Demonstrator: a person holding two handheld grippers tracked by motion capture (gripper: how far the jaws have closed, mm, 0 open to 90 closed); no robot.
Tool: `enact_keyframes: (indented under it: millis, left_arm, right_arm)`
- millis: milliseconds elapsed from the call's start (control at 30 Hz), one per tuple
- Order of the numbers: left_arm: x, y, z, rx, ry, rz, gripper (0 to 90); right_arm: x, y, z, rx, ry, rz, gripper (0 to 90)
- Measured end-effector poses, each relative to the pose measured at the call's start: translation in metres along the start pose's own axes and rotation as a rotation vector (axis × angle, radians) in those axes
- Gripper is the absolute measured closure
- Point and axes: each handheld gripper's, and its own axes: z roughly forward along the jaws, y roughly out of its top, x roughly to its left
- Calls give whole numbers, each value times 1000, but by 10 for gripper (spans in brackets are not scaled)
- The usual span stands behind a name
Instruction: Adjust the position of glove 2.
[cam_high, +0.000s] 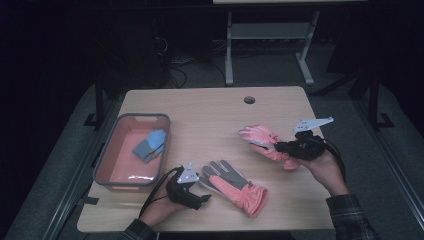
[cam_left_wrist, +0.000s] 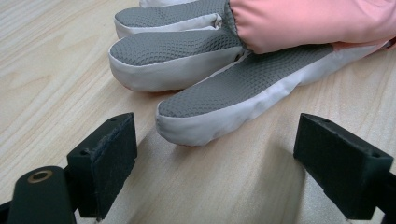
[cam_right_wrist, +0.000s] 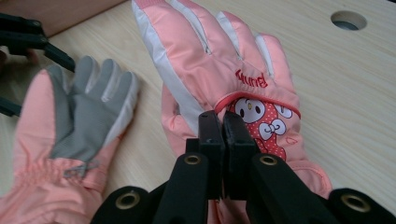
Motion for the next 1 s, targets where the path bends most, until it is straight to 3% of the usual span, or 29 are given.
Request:
enact_keyframes:
  millis: [633, 1000]
  left_arm:
    - [0, 0, -1, 9, -3, 2, 125]
    - [1, 0, -1, 9, -1, 7, 125]
  right_arm:
    - [59, 23, 8, 20, 90, -95, 879]
    - [92, 31, 23, 72, 129, -126, 879]
